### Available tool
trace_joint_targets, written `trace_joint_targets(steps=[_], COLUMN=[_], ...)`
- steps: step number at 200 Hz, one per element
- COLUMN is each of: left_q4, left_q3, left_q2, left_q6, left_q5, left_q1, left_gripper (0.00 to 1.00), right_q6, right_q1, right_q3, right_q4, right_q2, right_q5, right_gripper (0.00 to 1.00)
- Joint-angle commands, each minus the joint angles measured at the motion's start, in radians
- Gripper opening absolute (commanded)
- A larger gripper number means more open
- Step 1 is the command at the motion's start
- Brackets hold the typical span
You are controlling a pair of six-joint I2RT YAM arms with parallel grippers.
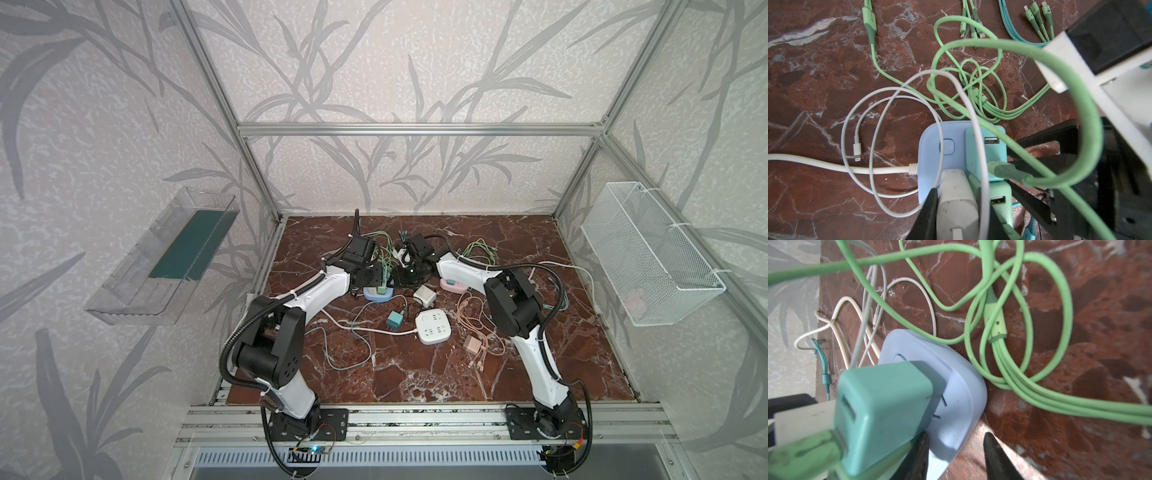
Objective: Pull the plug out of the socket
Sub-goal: 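Pull the white charger out with the left gripper while the right braces the strip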
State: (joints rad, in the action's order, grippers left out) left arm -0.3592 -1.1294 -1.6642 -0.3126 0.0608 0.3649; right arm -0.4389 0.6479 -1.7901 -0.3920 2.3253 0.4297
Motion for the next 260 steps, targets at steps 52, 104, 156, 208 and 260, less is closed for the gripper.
trace_joint_targets(steps=[52,104,156,208,260], left_q4=[0.084,0.089,0.02,0.036,0.012], left_q3=[-0.048,-0.068,-0.122,-0.12,-0.124], left_q2=[-0.004,-0.011,-0.024,-0.016,-0.033], left_q6=[-0.093,-0.116,-0.013,0.001,0.021], left_q5=[0.039,0.047,-0.032,-0.059,-0.027], left_q1=[0.026,0.01,0.048,0.066,0.071], left_gripper=[0.14,0.11,0.09,0.09,0.09], right_q6=[0.093,0.127,0.15,0.148,0.157], right_q1=[0.0,-0.001,-0.001,-0.001,0.0], right_q3=[0.073,0.059,0.024,0.004,0.006], right_q4=[-0.087,-0.124,-0.208,-0.226,-0.239], right_q2=[-0.013,-0.013,0.016,0.031,0.034], right_q5=[-0.054,-0.09,-0.145,-0.152,-0.151], right_gripper=[0.45,0.47,0.47,0.47,0.47])
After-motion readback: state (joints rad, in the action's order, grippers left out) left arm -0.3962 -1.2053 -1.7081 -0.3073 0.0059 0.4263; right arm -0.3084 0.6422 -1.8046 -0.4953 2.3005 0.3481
